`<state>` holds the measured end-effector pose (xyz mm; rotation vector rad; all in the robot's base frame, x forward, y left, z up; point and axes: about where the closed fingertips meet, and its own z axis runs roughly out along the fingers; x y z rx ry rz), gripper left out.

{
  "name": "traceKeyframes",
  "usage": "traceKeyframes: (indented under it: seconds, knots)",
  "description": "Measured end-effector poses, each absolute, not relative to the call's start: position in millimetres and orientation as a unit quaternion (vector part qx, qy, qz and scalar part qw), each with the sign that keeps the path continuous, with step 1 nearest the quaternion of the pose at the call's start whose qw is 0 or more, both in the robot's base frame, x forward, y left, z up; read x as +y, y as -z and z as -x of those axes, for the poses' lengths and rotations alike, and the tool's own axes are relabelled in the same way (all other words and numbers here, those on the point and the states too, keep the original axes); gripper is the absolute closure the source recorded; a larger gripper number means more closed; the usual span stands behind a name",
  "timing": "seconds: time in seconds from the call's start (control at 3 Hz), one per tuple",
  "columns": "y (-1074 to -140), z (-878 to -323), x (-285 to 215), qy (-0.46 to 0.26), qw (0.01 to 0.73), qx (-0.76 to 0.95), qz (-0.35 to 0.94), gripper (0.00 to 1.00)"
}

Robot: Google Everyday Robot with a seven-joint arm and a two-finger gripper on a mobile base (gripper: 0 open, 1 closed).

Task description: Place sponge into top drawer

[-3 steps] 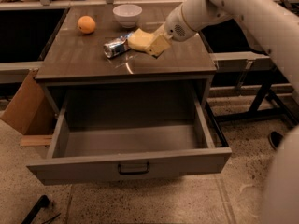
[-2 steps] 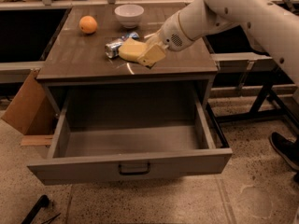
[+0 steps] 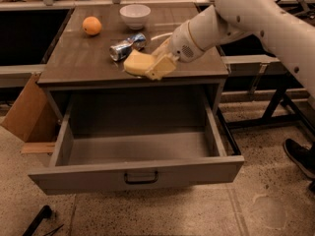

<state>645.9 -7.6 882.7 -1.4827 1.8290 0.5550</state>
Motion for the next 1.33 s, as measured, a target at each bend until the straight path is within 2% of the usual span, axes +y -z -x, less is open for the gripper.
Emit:
traceKeyframes:
  seconds: [0.67,1.33]
  knots:
    - [-831.9,-603.7,-18.3,-0.233,0.321,0.698,0.597,1.00]
    - [-764.2,-570.7,-46.2,-0.242,0.316,0.735,0.549,1.00]
